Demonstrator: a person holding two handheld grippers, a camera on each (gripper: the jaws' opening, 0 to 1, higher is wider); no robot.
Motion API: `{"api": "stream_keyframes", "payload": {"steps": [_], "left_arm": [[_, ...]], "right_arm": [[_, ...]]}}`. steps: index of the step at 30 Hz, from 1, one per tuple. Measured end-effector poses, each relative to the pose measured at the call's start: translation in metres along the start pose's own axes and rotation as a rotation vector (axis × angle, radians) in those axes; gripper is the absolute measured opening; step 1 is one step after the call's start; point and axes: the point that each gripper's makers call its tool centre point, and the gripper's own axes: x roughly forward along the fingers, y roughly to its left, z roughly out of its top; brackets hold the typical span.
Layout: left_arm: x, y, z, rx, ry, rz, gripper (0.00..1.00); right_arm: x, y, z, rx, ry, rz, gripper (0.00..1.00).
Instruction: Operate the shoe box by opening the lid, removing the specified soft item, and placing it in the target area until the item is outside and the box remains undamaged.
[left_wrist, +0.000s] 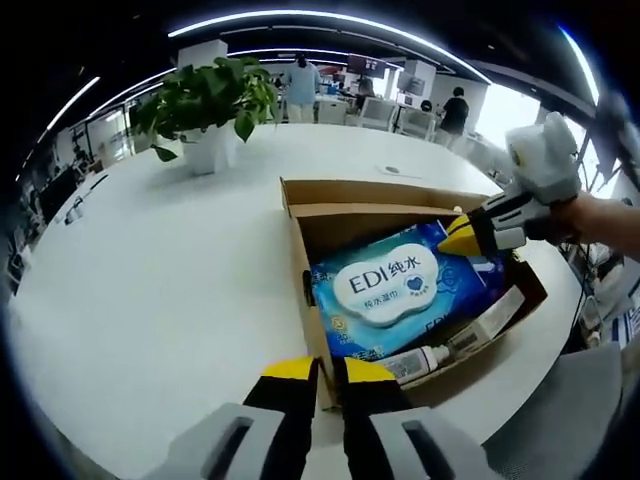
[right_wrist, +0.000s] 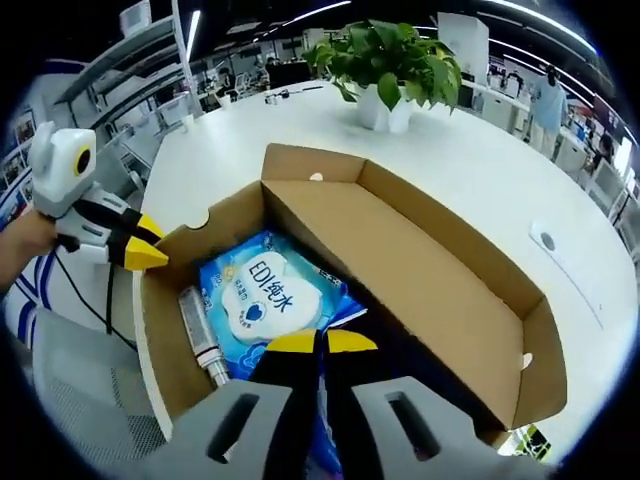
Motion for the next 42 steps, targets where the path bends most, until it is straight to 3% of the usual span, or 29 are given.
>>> {"api": "stream_keyframes", "payload": {"steps": [19, 29, 36, 42], "left_arm": [[-0.001, -0.005, 0.003, 0.070, 0.051, 0.008, 0.09], [-0.006, -0.014, 0.023, 0.115, 0.018, 0.011, 0.19], [-0.004, -0.024, 0.042, 0.134, -0.032, -0.005, 0.21], [0.011, -0.038, 0.041, 0.145, 0.005, -0.056, 0.21]], "right_arm": [[-0.028, -0.009, -0.005, 0.033, -0.027, -0.040, 0.00], [-0.043, -0.019, -0.013, 0.074, -0.045, -0.058, 0.00], [-0.051, -0.026, -0.019, 0.105, -0.058, -0.069, 0.00], [-0.057, -0.033, -0.025, 0.135, -0.063, -0.074, 0.00]]}}
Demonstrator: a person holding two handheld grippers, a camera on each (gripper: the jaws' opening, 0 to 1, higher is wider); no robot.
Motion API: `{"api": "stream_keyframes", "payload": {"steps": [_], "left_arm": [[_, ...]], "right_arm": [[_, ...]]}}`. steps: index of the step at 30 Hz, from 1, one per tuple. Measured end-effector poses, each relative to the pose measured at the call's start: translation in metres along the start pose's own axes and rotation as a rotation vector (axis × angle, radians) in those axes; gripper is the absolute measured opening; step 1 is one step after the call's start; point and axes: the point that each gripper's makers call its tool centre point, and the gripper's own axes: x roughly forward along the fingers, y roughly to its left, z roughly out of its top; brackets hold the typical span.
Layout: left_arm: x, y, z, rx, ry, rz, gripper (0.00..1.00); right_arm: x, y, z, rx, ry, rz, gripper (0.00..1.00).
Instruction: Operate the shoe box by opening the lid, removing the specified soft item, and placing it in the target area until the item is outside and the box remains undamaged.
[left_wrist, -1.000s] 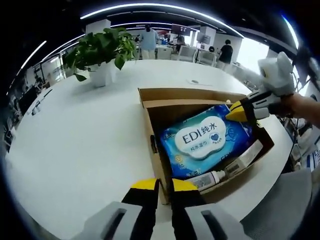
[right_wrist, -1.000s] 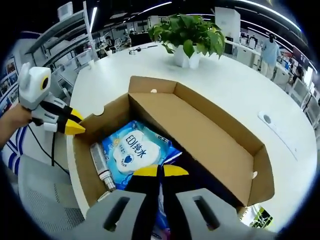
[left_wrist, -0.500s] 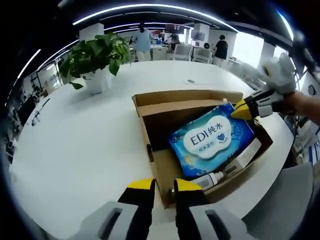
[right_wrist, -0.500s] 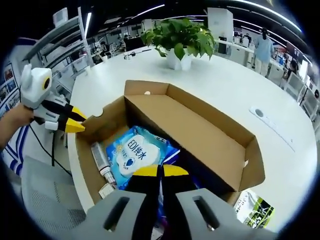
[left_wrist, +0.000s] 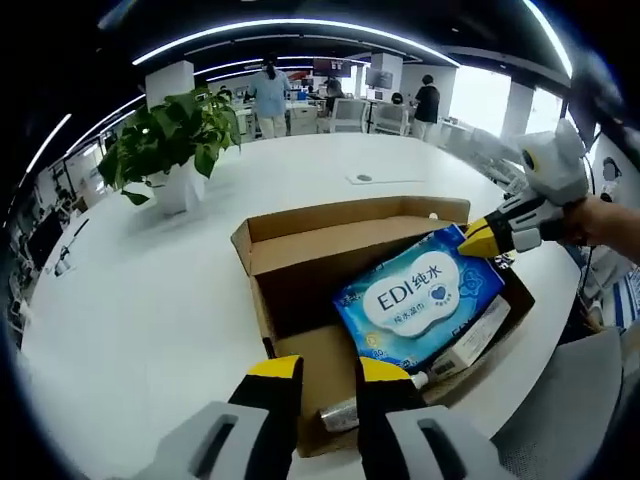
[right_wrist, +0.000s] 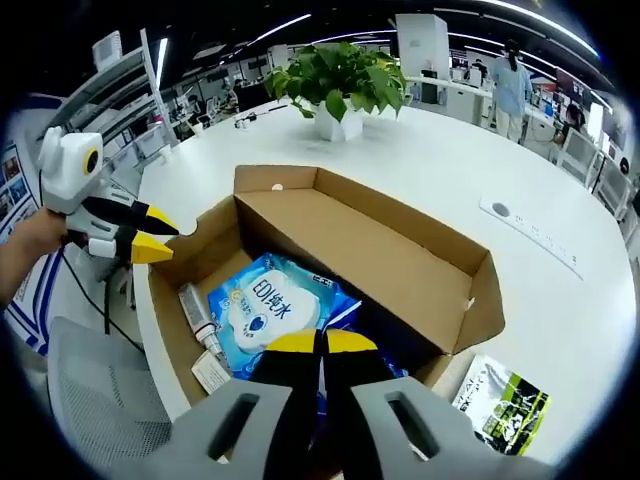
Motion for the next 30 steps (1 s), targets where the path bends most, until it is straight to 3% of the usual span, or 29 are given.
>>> {"api": "stream_keyframes", "payload": {"steps": [8, 15, 22, 30], "left_arm": [[0.025, -0.021, -0.005, -0.011, 0.045, -0.082, 0.21], [0.054, -0.030, -0.007, -0.130, 0.058, -0.164, 0.21], [0.064, -0.047, -0.013, -0.211, 0.118, -0.235, 0.19], [0.073, -0.049, -0.019, -0.278, 0.141, -0.283, 0.13]], "right_arm": [[-0.006, -0.008, -0.007, 0.011, 0.001, -0.009, 0.00], [-0.008, -0.014, -0.014, -0.013, 0.014, -0.014, 0.00], [-0.009, -0.016, -0.017, -0.016, 0.014, -0.012, 0.00], [-0.010, -0.016, -0.019, -0.008, 0.008, -0.007, 0.00]]}}
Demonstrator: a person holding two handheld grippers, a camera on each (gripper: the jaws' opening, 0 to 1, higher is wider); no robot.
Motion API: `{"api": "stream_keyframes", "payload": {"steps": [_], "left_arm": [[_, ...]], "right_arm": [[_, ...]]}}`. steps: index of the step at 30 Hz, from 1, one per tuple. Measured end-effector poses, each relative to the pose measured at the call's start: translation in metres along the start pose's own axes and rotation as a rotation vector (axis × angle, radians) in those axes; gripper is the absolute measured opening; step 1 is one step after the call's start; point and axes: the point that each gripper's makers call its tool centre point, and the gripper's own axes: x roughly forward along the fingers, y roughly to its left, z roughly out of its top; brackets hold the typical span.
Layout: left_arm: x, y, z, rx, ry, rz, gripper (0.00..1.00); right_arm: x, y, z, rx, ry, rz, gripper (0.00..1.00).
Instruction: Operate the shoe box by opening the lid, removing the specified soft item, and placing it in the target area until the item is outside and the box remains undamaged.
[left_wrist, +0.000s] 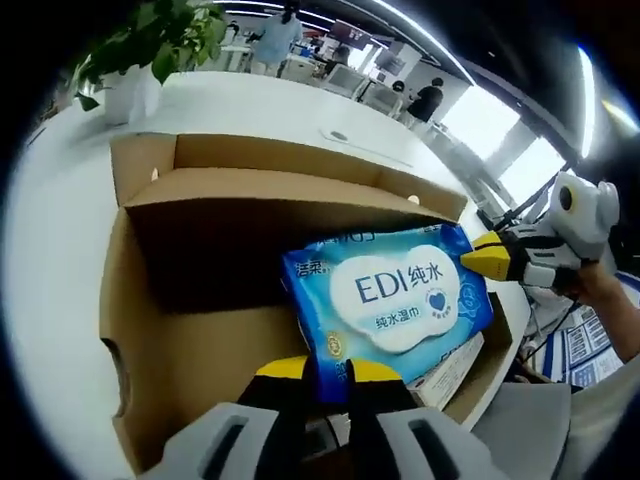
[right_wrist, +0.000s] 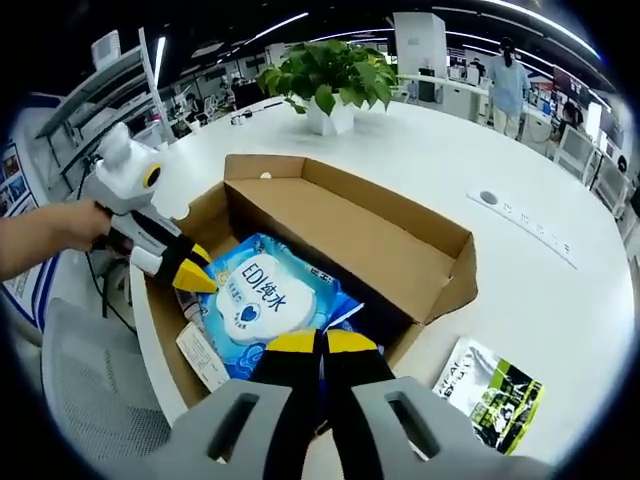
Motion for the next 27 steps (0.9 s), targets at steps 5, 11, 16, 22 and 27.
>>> {"api": "stream_keyframes", "payload": {"steps": [5, 11, 16, 22, 27], "left_arm": [[0.001, -0.001, 0.000, -0.022, -0.004, -0.011, 0.07], [-0.001, -0.002, 0.002, -0.036, -0.014, -0.018, 0.03], [-0.004, -0.005, 0.004, -0.044, -0.038, -0.018, 0.02], [-0.014, -0.013, 0.010, -0.048, -0.058, -0.023, 0.02], [-0.023, -0.024, 0.014, -0.040, -0.072, -0.029, 0.02]], "right_arm": [[0.000, 0.000, 0.000, 0.005, -0.003, -0.002, 0.00], [0.000, -0.001, 0.000, 0.012, -0.007, -0.005, 0.00], [-0.004, 0.000, 0.001, 0.036, -0.019, -0.002, 0.00], [-0.011, 0.000, 0.004, 0.055, -0.039, 0.004, 0.00], [-0.019, -0.002, 0.007, 0.086, -0.059, 0.010, 0.00]]}}
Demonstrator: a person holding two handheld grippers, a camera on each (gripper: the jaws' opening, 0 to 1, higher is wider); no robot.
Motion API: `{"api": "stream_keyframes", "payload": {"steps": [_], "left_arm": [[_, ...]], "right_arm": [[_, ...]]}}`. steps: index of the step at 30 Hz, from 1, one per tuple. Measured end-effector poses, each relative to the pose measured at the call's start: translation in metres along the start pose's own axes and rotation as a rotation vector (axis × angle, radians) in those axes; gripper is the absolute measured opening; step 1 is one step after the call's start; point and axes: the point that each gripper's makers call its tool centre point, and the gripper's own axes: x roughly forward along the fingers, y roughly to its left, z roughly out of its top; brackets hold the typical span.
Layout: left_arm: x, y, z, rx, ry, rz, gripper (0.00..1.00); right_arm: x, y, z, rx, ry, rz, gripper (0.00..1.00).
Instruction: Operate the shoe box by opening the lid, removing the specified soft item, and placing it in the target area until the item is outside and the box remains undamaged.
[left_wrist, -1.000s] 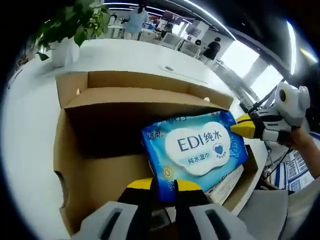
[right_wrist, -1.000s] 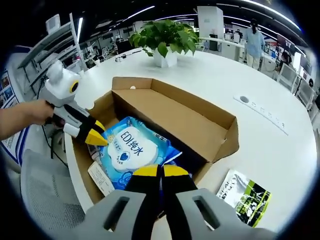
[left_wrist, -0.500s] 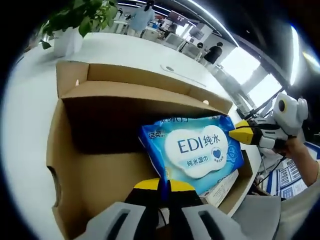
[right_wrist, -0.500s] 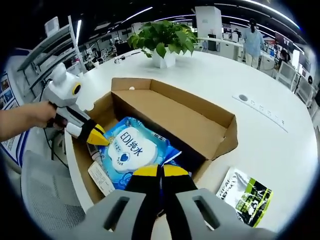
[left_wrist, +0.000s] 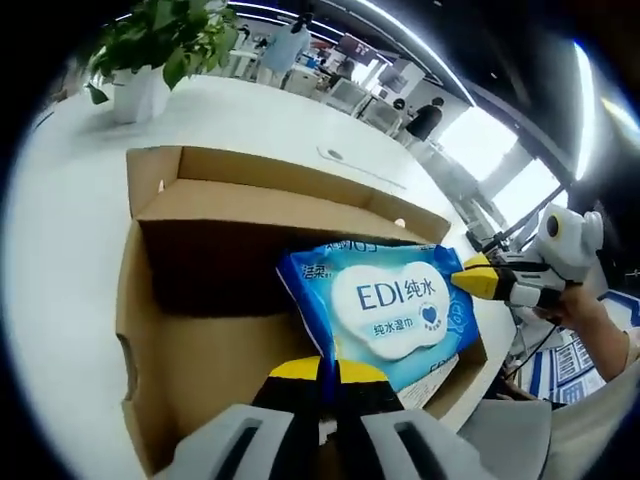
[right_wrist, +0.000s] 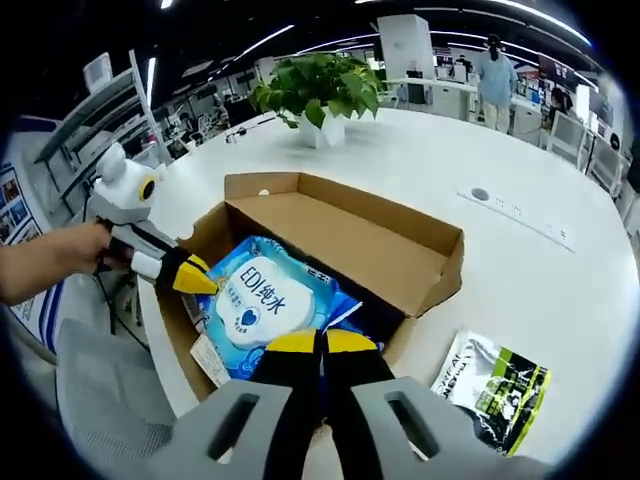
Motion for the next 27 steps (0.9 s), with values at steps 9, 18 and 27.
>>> {"api": "stream_keyframes", "payload": {"steps": [9, 18, 27], "left_arm": [[-0.009, -0.020, 0.009, 0.034, -0.028, -0.015, 0.02], [-0.009, -0.049, 0.017, 0.070, -0.046, -0.025, 0.02], [0.004, -0.075, 0.025, 0.110, -0.047, -0.044, 0.02]], "right_arm": [[-0.017, -0.006, 0.003, 0.038, -0.029, -0.005, 0.00], [-0.038, -0.019, 0.003, 0.090, -0.066, -0.026, 0.00], [-0.062, -0.042, -0.005, 0.136, -0.087, -0.063, 0.00]]}}
